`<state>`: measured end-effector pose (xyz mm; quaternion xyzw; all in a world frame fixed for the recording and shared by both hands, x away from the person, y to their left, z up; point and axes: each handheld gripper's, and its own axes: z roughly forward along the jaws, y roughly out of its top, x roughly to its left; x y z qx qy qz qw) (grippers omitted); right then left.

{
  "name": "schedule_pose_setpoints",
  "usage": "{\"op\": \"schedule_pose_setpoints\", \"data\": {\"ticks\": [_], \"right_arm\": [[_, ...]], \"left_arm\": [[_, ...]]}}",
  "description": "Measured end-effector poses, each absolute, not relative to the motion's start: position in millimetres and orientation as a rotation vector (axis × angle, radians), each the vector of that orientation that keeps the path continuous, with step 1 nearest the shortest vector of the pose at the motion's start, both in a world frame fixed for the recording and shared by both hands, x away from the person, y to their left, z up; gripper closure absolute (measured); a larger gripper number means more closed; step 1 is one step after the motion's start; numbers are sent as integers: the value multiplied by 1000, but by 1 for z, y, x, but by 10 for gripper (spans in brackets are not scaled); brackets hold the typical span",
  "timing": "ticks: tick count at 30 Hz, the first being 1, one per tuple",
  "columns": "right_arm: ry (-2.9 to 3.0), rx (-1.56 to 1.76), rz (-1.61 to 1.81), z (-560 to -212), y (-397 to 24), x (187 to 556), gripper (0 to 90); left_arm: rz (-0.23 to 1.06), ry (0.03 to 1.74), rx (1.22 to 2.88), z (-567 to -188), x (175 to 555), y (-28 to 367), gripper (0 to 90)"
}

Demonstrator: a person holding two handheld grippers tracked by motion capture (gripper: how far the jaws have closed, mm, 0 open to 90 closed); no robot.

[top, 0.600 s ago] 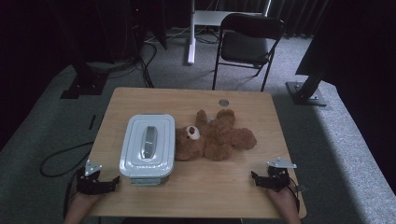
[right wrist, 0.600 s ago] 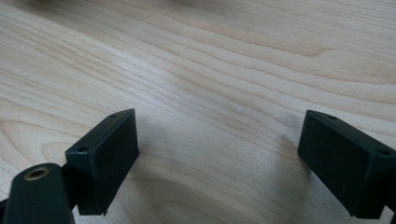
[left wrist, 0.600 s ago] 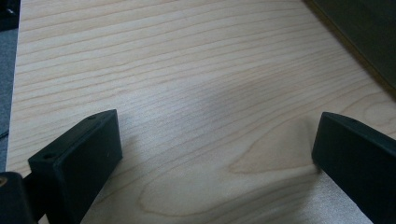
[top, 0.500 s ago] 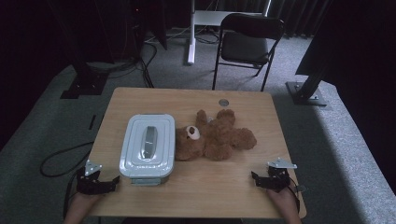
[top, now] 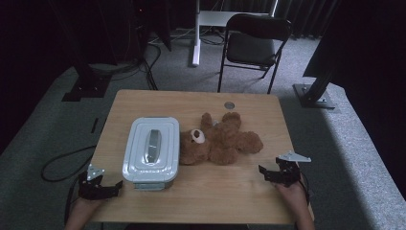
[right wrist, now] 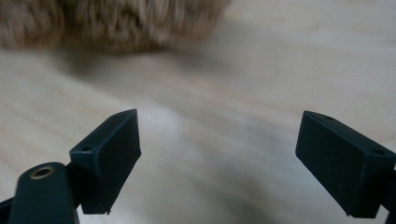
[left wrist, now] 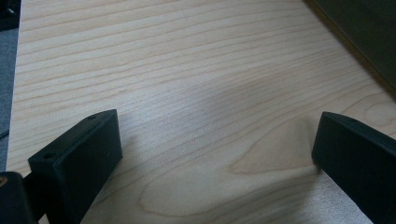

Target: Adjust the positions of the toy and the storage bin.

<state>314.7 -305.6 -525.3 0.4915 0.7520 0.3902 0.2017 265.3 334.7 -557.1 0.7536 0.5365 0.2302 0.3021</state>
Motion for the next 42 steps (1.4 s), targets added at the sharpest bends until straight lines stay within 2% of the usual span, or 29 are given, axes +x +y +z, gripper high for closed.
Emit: {"op": "schedule_pose_setpoints", "data": {"ticks": [10, 20, 27, 28, 29, 30, 31, 32, 34, 38, 42], "right_arm": [[2128, 1304, 1103, -499, -298, 344, 138], [2182, 1276, 1103, -492, -286, 372, 138], [2230, 1297, 1145, -494, -279, 393, 173], [2239, 1287, 1146, -495, -278, 394, 222], [2239, 1287, 1146, -495, -278, 394, 222], [2250, 1268, 1155, -497, -277, 393, 315], [2250, 1268, 1155, -497, -277, 393, 315], [2256, 1234, 1192, -498, -279, 390, 485], [2258, 1222, 1195, -498, -280, 388, 567], [2266, 1193, 1158, -496, -278, 379, 675], [2276, 1160, 1125, -495, -274, 366, 714]], "left_arm": [[611, 1423, 1999, -557, 265, 335, 22], [611, 1423, 1998, -557, 265, 335, 22], [610, 1423, 1998, -557, 265, 335, 22], [611, 1423, 1998, -557, 265, 335, 22], [611, 1423, 1998, -557, 265, 335, 23], [610, 1423, 1998, -557, 265, 335, 23], [610, 1423, 1998, -557, 265, 335, 22], [610, 1423, 1998, -557, 265, 335, 22], [611, 1423, 1998, -557, 265, 335, 22], [612, 1426, 1996, -557, 265, 335, 23], [612, 1427, 1995, -557, 265, 334, 23]]}}
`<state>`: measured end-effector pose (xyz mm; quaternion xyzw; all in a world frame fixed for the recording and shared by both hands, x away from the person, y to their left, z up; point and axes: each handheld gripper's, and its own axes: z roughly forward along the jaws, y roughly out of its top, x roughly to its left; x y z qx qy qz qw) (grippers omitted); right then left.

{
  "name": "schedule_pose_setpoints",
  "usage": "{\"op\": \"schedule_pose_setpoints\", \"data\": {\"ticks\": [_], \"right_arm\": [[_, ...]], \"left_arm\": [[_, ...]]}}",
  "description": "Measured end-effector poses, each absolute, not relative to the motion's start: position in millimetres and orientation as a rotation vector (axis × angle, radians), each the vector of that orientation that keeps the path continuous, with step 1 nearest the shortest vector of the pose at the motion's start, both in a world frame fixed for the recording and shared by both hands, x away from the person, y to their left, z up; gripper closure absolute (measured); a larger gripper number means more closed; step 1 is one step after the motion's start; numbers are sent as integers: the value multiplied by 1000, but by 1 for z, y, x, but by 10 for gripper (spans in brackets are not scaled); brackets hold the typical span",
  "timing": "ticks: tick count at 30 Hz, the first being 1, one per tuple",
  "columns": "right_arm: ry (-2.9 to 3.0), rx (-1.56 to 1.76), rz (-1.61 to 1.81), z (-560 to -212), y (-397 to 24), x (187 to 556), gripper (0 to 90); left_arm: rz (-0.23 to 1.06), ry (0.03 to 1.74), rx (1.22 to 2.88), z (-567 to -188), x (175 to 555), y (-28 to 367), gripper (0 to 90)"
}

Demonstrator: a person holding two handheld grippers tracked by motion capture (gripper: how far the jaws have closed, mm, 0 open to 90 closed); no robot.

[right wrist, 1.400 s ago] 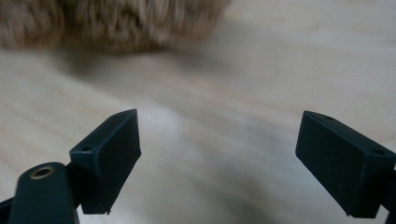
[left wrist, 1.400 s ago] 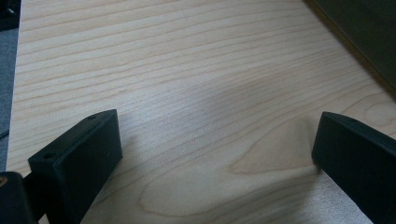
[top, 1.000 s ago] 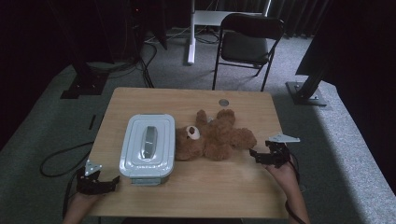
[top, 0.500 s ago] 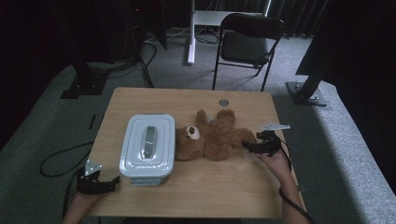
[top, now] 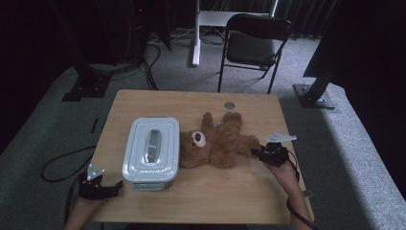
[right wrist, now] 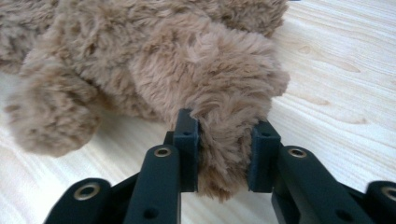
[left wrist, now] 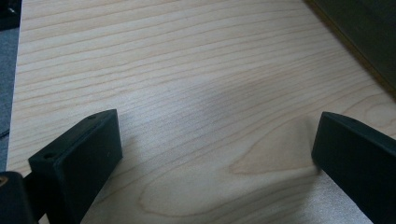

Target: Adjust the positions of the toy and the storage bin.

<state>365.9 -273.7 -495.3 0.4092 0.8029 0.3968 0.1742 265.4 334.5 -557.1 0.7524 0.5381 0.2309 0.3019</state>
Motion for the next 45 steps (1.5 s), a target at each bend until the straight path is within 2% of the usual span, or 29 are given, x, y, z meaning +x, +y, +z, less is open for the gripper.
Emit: {"op": "schedule_pose_setpoints", "data": {"ticks": [19, 26, 29, 33, 36, 41, 45], "right_arm": [[2349, 1162, 1258, -493, -277, 284, 725], [2369, 1174, 1315, -492, -276, 265, 718], [2340, 1193, 1263, -492, -276, 265, 664], [2298, 1206, 1257, -484, -281, 270, 481], [2286, 1187, 1262, -472, -285, 277, 411], [2257, 1155, 1339, -446, -289, 295, 335], [2280, 1122, 1351, -433, -281, 318, 315]], "left_arm": [[611, 1428, 1995, -557, 265, 334, 23], [611, 1428, 1995, -557, 265, 334, 23], [611, 1428, 1995, -557, 265, 334, 23], [611, 1428, 1995, -557, 265, 334, 23], [611, 1428, 1995, -557, 265, 334, 23], [611, 1427, 1995, -557, 265, 334, 23], [612, 1427, 1995, -557, 265, 334, 23]]}}
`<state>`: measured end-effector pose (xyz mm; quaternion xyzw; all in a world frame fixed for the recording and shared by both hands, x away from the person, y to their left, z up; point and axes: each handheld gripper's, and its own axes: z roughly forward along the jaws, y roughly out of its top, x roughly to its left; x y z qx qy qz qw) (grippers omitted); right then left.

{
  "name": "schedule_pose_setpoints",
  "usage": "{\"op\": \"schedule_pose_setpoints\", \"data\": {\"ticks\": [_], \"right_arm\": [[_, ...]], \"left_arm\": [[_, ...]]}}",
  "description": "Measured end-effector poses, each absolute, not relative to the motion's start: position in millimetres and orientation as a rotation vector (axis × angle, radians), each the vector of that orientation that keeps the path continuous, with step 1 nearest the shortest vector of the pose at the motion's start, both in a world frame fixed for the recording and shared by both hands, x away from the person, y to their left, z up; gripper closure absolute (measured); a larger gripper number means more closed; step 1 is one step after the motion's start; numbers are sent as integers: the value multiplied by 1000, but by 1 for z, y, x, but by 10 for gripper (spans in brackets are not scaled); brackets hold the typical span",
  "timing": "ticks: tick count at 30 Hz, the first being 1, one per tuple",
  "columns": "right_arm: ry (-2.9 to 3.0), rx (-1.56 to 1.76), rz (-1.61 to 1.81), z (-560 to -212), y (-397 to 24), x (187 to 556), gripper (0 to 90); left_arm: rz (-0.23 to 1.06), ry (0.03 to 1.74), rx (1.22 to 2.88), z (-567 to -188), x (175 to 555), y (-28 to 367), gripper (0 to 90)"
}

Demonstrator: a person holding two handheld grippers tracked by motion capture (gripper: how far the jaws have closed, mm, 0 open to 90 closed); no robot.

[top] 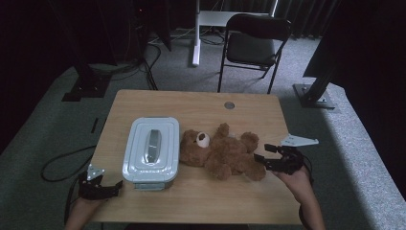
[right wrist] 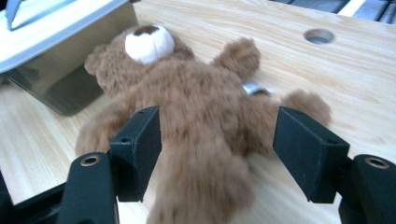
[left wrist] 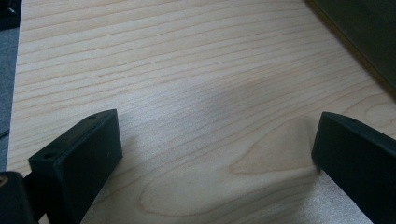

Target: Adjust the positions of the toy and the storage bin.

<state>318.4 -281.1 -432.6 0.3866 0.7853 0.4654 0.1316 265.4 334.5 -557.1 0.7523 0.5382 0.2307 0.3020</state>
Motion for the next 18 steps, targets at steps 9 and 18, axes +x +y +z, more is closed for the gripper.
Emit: {"op": "schedule_pose_setpoints", "data": {"ticks": [9, 18], "right_arm": [[2439, 1065, 1309, -443, -235, 371, 253], [2594, 1033, 1204, -462, -207, 396, 197]], "left_arm": [[611, 1427, 1995, -557, 265, 335, 23], [611, 1427, 1995, -557, 265, 335, 23]]}}
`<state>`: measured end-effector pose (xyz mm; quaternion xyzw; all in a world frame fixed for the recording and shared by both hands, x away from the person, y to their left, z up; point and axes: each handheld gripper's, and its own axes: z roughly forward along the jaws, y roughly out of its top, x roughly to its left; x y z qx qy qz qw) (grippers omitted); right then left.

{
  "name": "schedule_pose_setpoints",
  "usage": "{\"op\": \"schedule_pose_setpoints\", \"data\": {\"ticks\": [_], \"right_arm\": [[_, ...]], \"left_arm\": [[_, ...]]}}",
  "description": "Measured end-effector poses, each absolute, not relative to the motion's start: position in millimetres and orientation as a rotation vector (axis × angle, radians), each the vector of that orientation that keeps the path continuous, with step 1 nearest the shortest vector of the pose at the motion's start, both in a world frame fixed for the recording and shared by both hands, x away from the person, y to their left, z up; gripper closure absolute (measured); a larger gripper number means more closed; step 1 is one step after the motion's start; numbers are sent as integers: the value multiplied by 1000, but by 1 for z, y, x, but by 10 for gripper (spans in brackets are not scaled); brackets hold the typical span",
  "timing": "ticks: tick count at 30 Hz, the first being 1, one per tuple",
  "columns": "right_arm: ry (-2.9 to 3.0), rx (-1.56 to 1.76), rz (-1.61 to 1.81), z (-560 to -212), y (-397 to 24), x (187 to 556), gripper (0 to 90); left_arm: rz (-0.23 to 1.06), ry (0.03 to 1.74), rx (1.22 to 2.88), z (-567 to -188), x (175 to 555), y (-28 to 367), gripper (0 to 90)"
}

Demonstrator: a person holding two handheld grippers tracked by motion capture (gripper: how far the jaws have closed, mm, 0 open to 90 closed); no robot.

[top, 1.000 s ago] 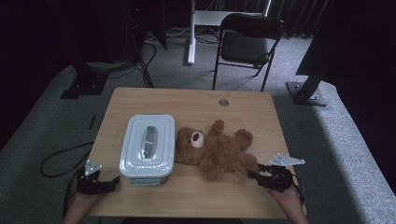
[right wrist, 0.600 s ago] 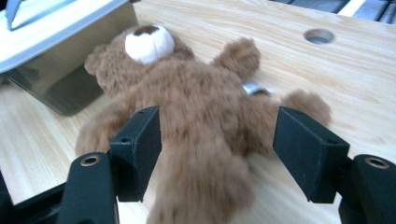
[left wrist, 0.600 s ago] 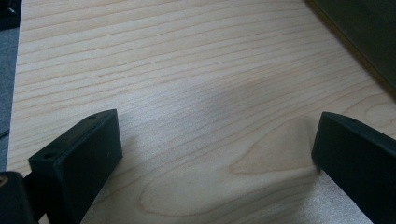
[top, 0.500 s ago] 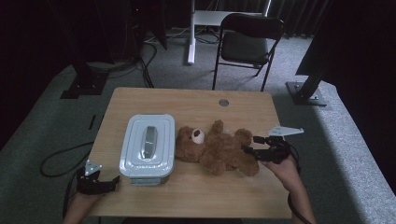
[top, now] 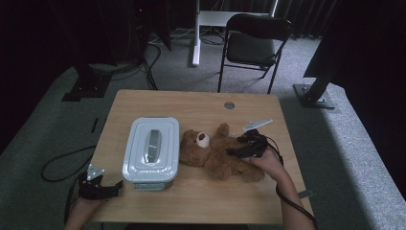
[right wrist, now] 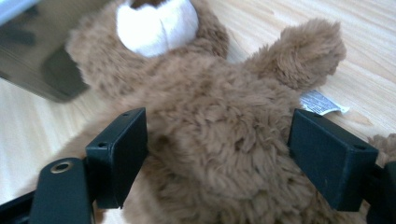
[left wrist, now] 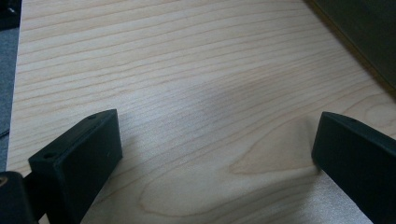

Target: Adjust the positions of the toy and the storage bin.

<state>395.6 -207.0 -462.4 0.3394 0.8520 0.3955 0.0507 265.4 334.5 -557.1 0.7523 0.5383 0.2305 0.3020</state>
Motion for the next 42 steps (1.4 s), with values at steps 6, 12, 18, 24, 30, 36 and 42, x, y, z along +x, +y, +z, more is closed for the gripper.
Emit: {"op": "schedule_pose_setpoints", "data": {"ticks": [6, 12, 18, 24, 30, 36, 42], "right_arm": [[2639, 986, 1135, -465, -202, 407, 146], [2739, 965, 1105, -476, -193, 415, 107], [2795, 915, 985, -480, -182, 407, 102], [2825, 860, 858, -488, -169, 400, 99], [2810, 871, 808, -492, -162, 397, 99], [2756, 865, 813, -496, -162, 392, 191], [2684, 841, 833, -496, -164, 384, 380]], "left_arm": [[611, 1427, 1995, -557, 265, 335, 23], [611, 1427, 1995, -557, 265, 335, 23], [612, 1427, 1995, -557, 265, 335, 23], [612, 1427, 1995, -557, 265, 335, 23], [612, 1427, 1995, -557, 265, 334, 23], [612, 1427, 1995, -557, 265, 335, 24], [612, 1427, 1995, -557, 265, 334, 23]]}}
